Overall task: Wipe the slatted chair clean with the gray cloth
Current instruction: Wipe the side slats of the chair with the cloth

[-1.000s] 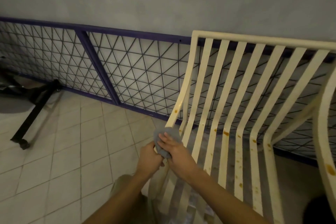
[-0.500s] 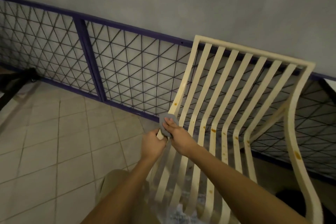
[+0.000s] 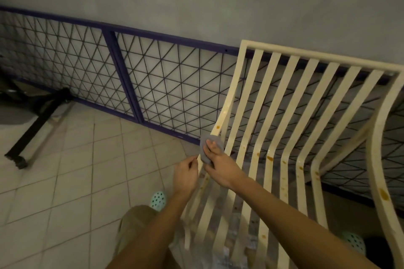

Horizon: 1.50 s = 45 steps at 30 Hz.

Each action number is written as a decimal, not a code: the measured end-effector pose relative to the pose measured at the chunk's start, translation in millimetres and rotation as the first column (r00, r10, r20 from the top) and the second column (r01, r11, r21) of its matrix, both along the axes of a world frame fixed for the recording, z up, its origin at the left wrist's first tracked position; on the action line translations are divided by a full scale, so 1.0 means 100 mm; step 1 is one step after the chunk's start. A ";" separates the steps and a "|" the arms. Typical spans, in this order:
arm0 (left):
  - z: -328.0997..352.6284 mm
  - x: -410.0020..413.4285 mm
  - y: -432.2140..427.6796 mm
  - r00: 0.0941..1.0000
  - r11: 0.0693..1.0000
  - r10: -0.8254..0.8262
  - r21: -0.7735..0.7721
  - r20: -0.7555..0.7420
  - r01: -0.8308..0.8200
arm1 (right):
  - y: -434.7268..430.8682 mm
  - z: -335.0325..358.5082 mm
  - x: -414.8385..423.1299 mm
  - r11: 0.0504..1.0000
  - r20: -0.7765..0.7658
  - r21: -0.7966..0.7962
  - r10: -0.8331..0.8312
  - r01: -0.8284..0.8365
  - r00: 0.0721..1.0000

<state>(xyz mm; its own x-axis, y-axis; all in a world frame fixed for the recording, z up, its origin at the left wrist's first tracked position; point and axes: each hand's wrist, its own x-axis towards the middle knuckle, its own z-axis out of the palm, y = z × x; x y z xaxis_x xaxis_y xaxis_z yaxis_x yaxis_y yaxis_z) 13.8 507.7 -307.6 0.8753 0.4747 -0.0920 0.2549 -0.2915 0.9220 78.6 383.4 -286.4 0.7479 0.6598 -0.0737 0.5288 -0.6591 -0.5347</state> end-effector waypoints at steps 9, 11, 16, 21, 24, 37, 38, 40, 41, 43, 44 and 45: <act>-0.09 0.07 0.05 0.996 0.987 0.088 -0.136 -0.004 -0.088 | 0.09 -0.07 0.08 0.989 0.011 0.144 0.026 -0.027 1.000; -0.09 0.08 0.04 0.995 0.986 0.101 -0.137 -0.004 -0.100 | 0.20 0.03 0.14 0.991 0.040 0.134 0.011 -0.016 0.999; -0.05 0.03 0.04 0.993 0.990 0.112 -0.083 0.029 -0.109 | 0.35 0.01 -0.15 0.991 0.090 0.133 -0.022 0.010 0.996; -0.15 0.06 0.07 0.998 0.998 0.055 -0.004 0.043 -0.055 | 0.39 -0.13 -0.42 0.956 -0.063 0.251 -0.144 0.155 0.988; -0.10 0.16 0.07 1.000 0.999 -0.013 0.039 0.018 0.012 | 0.40 -0.08 -0.28 0.937 -0.143 0.200 -0.262 0.287 0.954; -0.01 0.69 0.03 0.971 0.899 -0.236 0.371 -0.039 0.234 | 0.39 -0.19 0.58 0.928 -0.119 0.119 -0.341 0.354 0.933; 0.00 0.73 0.03 0.966 0.890 -0.253 0.381 -0.045 0.251 | 0.38 -0.19 0.64 0.933 -0.107 0.096 -0.338 0.348 0.935; 0.02 0.80 0.01 0.959 0.876 -0.276 0.394 -0.064 0.279 | 0.34 -0.18 0.75 0.941 -0.084 0.065 -0.327 0.332 0.941; 0.03 0.82 0.00 0.957 0.875 -0.280 0.392 -0.070 0.285 | 0.32 -0.16 0.79 0.943 -0.082 0.048 -0.325 0.330 0.942; 0.05 0.80 0.00 0.960 0.888 -0.271 0.370 -0.064 0.275 | 0.31 -0.13 0.82 0.940 -0.116 0.023 -0.335 0.340 0.935; 0.05 0.79 0.01 0.965 0.898 -0.259 0.355 -0.048 0.259 | 0.32 -0.11 0.81 0.938 -0.132 0.024 -0.340 0.346 0.931; 0.07 0.78 0.01 0.970 0.914 -0.241 0.331 -0.026 0.236 | 0.33 -0.10 0.80 0.937 -0.143 0.022 -0.342 0.348 0.929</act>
<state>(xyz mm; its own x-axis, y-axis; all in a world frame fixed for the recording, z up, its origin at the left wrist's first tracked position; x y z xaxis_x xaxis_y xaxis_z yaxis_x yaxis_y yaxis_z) 91.5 508.5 -301.0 0.9663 0.2531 0.0478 0.1271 -0.6298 0.7663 158.9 416.6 -296.0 0.9151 0.3676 -0.1654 0.1938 -0.7610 -0.6191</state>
